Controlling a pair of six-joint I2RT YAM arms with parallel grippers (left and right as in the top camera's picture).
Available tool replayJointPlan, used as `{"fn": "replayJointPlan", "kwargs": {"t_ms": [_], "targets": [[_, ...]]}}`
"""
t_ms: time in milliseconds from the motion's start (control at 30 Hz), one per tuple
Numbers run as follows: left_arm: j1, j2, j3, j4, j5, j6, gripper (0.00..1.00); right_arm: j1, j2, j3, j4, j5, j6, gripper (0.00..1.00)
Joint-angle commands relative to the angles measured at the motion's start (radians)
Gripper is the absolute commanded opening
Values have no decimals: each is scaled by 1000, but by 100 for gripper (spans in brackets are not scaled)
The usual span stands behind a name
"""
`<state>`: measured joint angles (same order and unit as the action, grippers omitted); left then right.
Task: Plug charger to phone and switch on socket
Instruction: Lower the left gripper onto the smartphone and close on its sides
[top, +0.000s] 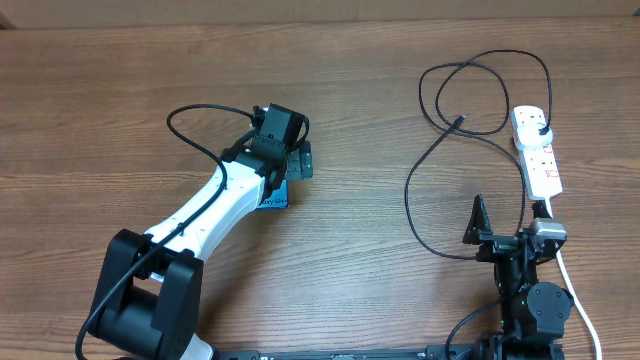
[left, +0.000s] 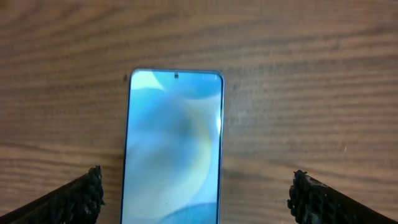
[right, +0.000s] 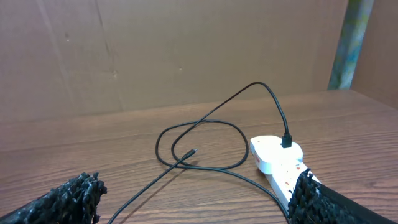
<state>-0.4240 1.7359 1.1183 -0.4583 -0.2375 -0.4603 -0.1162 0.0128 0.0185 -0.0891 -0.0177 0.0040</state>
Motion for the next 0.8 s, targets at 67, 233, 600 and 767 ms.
{"fn": "replayJointPlan", "kwargs": {"t_ms": [67,233,600,767], "targets": [[6,11,16,21,-58,19,100,3,-10,-11,6,10,-2,100],[35,27,16,19,-57,43,100,3,-10,-11,6,9,-2,100],[79,140,16,43,146,161,100,3,-10,-11,6,10,-2,100],[79,161,16,21,151,157,100,3,-10,-11,6,9,-2,100]]}}
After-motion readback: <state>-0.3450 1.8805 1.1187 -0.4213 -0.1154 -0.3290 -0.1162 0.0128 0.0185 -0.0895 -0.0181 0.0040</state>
